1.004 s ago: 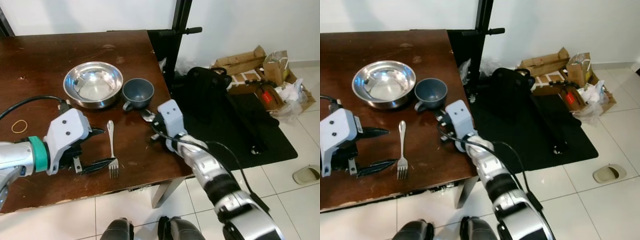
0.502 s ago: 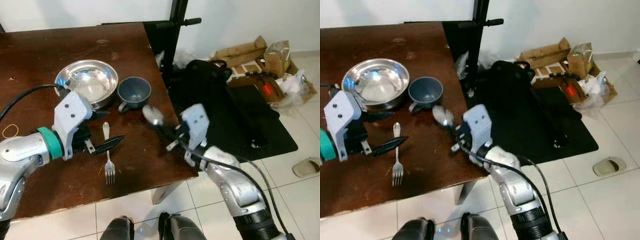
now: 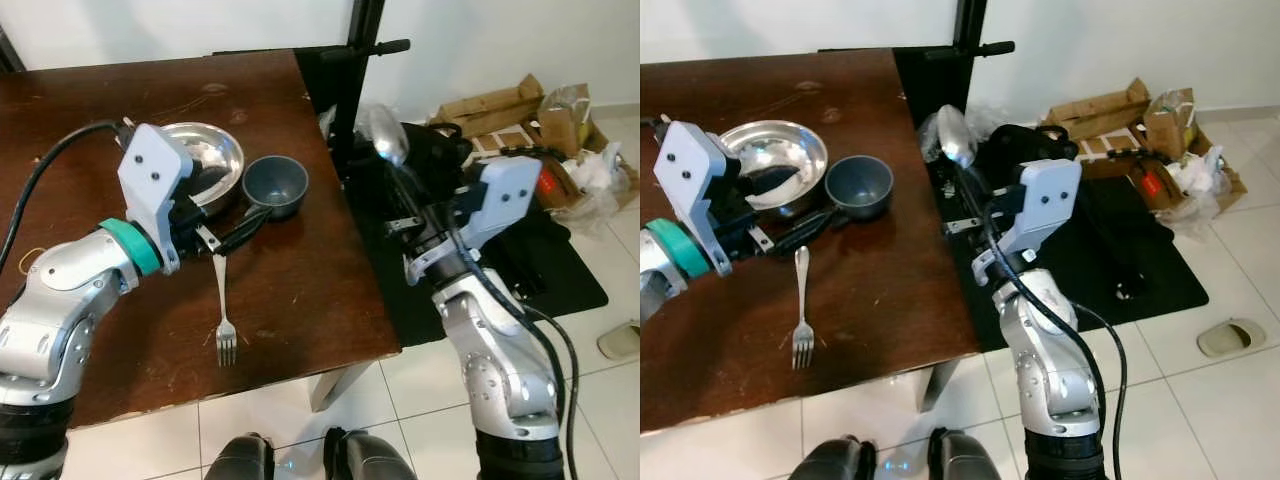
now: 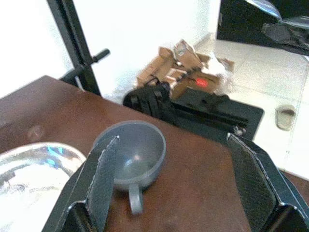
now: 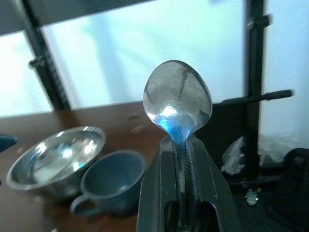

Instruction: Setting the table

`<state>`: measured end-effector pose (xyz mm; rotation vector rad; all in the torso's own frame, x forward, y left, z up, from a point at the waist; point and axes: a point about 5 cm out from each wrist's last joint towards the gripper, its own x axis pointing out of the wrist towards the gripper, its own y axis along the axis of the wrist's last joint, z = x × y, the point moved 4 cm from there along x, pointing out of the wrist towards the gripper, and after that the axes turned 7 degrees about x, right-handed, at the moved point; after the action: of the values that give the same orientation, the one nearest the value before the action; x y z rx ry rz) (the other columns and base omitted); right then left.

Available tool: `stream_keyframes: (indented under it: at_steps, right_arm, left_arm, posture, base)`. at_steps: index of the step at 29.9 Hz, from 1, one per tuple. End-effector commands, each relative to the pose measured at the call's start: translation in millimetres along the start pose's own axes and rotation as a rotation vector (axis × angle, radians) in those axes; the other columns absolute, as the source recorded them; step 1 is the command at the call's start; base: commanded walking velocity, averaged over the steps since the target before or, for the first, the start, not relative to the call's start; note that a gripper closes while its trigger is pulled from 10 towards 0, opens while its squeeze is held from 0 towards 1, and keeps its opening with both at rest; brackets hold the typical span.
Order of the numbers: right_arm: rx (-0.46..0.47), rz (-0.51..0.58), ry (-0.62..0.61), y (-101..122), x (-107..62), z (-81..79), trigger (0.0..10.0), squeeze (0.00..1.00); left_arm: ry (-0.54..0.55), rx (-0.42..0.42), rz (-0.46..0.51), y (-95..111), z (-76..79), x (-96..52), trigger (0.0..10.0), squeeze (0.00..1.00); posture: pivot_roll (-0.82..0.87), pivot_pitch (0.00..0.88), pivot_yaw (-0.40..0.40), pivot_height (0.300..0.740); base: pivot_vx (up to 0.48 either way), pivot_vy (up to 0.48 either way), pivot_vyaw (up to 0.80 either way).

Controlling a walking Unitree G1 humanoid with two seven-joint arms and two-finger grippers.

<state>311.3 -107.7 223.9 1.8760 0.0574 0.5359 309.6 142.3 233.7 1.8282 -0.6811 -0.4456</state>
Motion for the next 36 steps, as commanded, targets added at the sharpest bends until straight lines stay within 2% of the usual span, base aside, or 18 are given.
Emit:
stream_keyframes:
  at_steps: [1,2,4,7,8,12,15,20,25,36]
  right_arm:
    - [-0.005,0.052,-0.023,11.0,1.7,0.4,10.0,0.0]
    - [-0.021,0.076,-0.058,14.4,5.3,3.2,10.0,0.0]
    - [-0.044,0.087,-0.11,14.6,9.6,8.6,10.0,0.0]
    - [-0.052,0.082,-0.129,13.7,10.0,10.6,10.0,0.0]
    - [-0.093,0.066,-0.173,10.1,11.1,17.3,10.0,0.0]
    - [-0.127,0.049,-0.213,6.9,12.2,24.0,10.0,0.0]
    - [-0.142,0.042,-0.252,7.1,12.3,33.1,10.0,0.0]
    - [-0.152,0.039,-0.264,7.6,12.2,37.0,10.0,0.0]
    - [-0.165,0.028,-0.268,4.9,13.2,40.6,10.0,0.0]
    - [-0.192,0.008,-0.278,0.5,14.9,45.5,10.0,0.0]
  left_arm:
    - [0.04,-0.015,-0.014,-3.3,-5.2,6.4,10.0,0.0]
    - [0.096,-0.013,-0.011,-2.8,-13.6,15.2,10.0,0.0]
    - [0.157,-0.01,-0.014,-4.2,-22.6,26.1,10.0,0.0]
    - [0.169,-0.009,-0.017,-5.0,-24.0,28.5,10.0,0.0]
    - [0.21,-0.018,-0.026,-10.3,-26.2,33.6,10.0,0.0]
    - [0.247,-0.034,-0.034,-15.2,-26.3,38.0,10.0,0.0]
    - [0.283,-0.054,-0.036,-19.1,-24.7,41.1,10.0,0.0]
    - [0.297,-0.063,-0.037,-20.8,-24.4,40.7,10.0,0.0]
    - [0.309,-0.07,-0.036,-24.4,-21.9,37.4,10.0,0.0]
    - [0.317,-0.075,-0.018,-27.1,-16.1,42.1,10.0,0.0]
  posture:
    - [0.07,0.0,0.083,0.74]
    - [0.05,0.0,0.117,0.74]
    - [0.05,0.0,0.124,0.74]
    - [0.05,0.0,0.124,0.74]
    - [0.02,0.0,0.12,0.74]
    - [0.0,0.0,0.112,0.74]
    - [0.0,0.0,0.092,0.74]
    - [0.0,0.0,0.085,0.74]
    - [0.0,0.0,0.065,0.74]
    - [-0.01,0.0,0.043,0.74]
  base:
    - [0.0,0.0,0.0]
    - [0.0,0.0,0.0]
    - [0.0,0.0,0.0]
    - [0.0,0.0,0.0]
    - [0.0,0.0,0.0]
    - [0.0,0.0,0.0]
    - [0.0,0.0,0.0]
    - [0.0,0.0,0.0]
    - [-0.441,0.0,0.0]
    - [-0.457,0.0,0.0]
